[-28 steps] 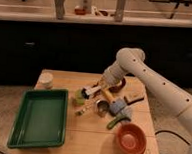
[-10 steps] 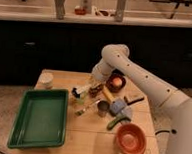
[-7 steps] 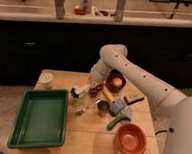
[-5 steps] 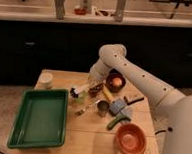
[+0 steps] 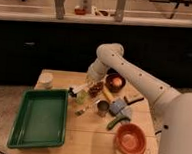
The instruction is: Place brush in plastic cup
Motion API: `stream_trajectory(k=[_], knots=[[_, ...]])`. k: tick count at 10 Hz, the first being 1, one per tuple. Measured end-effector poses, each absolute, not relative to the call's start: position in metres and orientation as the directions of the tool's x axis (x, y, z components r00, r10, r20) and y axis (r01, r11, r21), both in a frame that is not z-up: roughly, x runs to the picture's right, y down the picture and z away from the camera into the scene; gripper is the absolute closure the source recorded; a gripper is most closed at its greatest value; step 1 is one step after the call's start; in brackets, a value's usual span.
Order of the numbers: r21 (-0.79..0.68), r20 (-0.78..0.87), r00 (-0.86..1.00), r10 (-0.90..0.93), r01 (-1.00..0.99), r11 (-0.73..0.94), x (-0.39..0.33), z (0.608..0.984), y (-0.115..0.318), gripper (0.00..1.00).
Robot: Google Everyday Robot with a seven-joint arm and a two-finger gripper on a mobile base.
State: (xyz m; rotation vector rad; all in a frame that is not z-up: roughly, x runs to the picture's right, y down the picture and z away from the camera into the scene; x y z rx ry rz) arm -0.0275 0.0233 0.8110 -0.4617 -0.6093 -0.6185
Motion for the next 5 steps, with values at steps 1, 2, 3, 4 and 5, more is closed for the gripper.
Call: stream_trajectory(k=[1,2,3,4,5], knots=[[-0.22,0.647,0.651,-0.397,0.658,0.72,-0.028,0.811,0.025,1.0],[-0.223,0.646,0.649,-0.402,0.664,0.714,-0.028,0.811,0.026,1.0],[-0.224,0.648,0.644,-0.407,0.672,0.706,-0.032,0.811,0.028,1.0],[-0.224,0.652,0.636,-0.414,0.682,0.696,-0.038,0.812,0.03,1.0],[-0.226,0.654,0.629,-0.42,0.692,0.685,-0.042,0.812,0.032,1.0]])
